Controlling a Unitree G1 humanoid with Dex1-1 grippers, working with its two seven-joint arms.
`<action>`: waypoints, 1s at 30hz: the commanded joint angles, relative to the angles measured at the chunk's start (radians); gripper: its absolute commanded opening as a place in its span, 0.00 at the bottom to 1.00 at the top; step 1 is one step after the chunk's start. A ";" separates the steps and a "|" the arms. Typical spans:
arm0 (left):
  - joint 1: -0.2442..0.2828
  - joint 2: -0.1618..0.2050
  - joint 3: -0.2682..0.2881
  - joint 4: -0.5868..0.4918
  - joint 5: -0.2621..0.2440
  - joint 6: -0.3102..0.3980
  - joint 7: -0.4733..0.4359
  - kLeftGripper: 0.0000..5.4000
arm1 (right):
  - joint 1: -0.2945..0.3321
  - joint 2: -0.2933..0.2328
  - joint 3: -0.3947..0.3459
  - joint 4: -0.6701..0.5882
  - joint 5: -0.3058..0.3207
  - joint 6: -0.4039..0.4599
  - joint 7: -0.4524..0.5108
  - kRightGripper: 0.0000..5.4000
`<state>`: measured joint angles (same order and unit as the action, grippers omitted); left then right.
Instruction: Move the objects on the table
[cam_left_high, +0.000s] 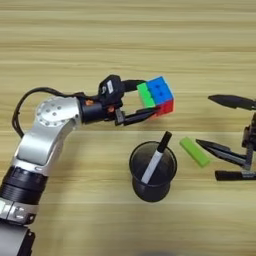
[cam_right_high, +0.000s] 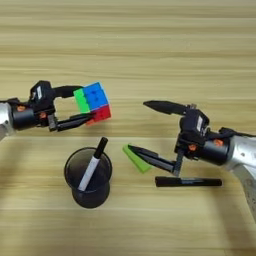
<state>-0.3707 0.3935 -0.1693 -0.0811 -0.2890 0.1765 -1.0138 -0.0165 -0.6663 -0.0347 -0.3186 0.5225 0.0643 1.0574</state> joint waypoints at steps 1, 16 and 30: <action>-0.021 0.034 -0.003 -0.077 -0.060 0.063 -0.041 0.60 | -0.039 -0.012 0.010 -0.031 0.014 0.035 0.015 1.00; -0.025 0.101 -0.049 -0.175 -0.127 0.145 -0.154 0.60 | -0.128 -0.041 0.036 -0.076 0.030 0.118 0.070 1.00; -0.016 0.121 -0.087 -0.184 -0.102 0.130 -0.177 0.60 | -0.171 -0.059 0.085 -0.117 0.041 0.182 0.120 1.00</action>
<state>-0.3739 0.4980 -0.2495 -0.2552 -0.3986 0.3097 -1.1844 -0.1631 -0.7066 0.0404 -0.4189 0.5587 0.2307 1.1653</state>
